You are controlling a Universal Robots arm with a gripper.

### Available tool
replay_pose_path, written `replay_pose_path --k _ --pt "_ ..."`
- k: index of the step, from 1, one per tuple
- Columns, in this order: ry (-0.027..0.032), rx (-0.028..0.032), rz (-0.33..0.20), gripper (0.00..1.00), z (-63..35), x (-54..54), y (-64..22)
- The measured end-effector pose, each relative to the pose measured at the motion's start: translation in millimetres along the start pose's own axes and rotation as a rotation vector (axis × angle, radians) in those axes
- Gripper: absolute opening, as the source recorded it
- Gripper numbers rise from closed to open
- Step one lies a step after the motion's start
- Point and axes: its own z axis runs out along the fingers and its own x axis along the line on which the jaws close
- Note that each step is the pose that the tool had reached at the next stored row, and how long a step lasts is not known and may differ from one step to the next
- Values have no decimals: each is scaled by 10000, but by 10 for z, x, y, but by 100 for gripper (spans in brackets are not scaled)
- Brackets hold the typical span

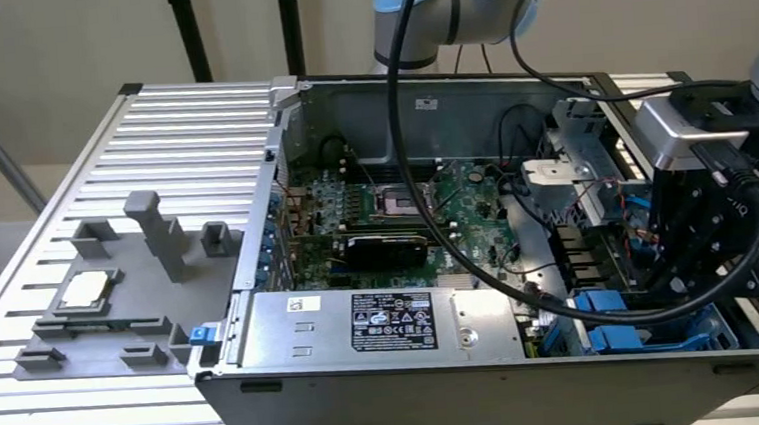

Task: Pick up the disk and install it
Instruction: 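Insert the first disk wire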

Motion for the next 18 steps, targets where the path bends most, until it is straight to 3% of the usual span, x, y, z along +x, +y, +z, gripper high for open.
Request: replay_pose_path --k 13,14,18 --pt "-3 10 0 19 6 0 23" --pt "-2 11 0 26 -7 1 23" --pt "-2 10 0 26 -134 5 26"
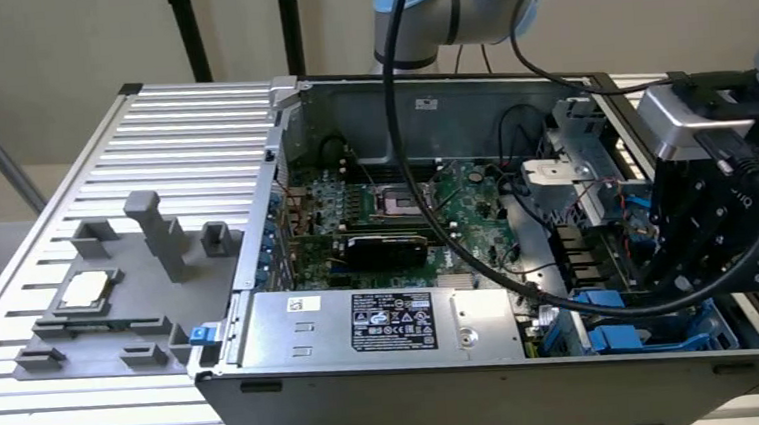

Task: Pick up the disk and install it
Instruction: 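Insert the first disk wire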

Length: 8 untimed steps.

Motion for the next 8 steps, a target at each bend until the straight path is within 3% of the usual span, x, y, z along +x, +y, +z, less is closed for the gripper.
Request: replay_pose_path --k 8 --pt "-1 2 -2 26 -330 9 9"
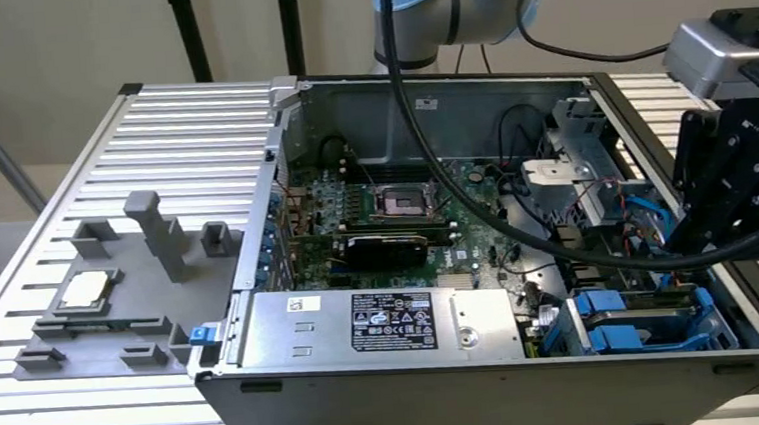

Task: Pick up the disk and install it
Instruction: 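Insert the first disk wire, then insert the second disk wire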

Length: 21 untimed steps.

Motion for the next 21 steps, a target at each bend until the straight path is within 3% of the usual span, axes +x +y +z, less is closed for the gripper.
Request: replay_pose_path --k 9,14,21 --pt "-8 56 3 26 -10 -7 136" --pt "-12 144 5 26 46 -42 142" --pt "-12 204 7 26 143 -66 141"
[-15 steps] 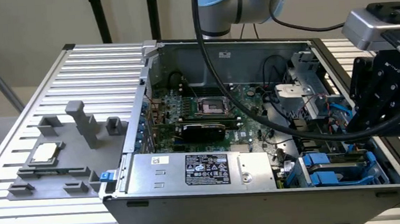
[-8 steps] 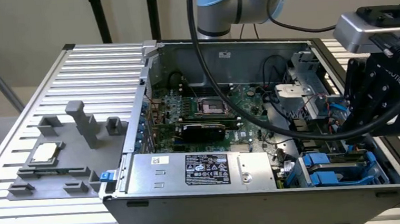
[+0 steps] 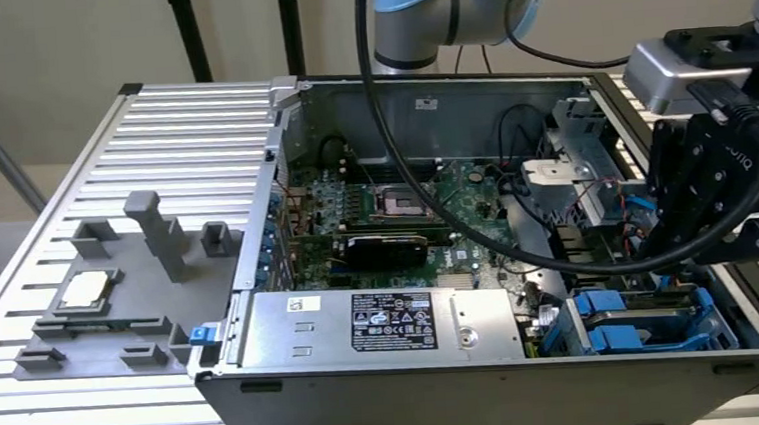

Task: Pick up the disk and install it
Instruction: 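Insert the second disk wire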

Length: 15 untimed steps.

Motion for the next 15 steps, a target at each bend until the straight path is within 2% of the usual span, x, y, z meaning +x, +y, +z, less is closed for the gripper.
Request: replay_pose_path --k 6,7,9,13,15 --pt "-4 20 0 24 53 -17 0" --pt "-3 28 2 17 55 -17 5" --pt "-1 59 0 17 58 -17 24" --pt "-4 128 -25 16 65 -14 119" --pt "-6 186 -43 16 77 -13 166"
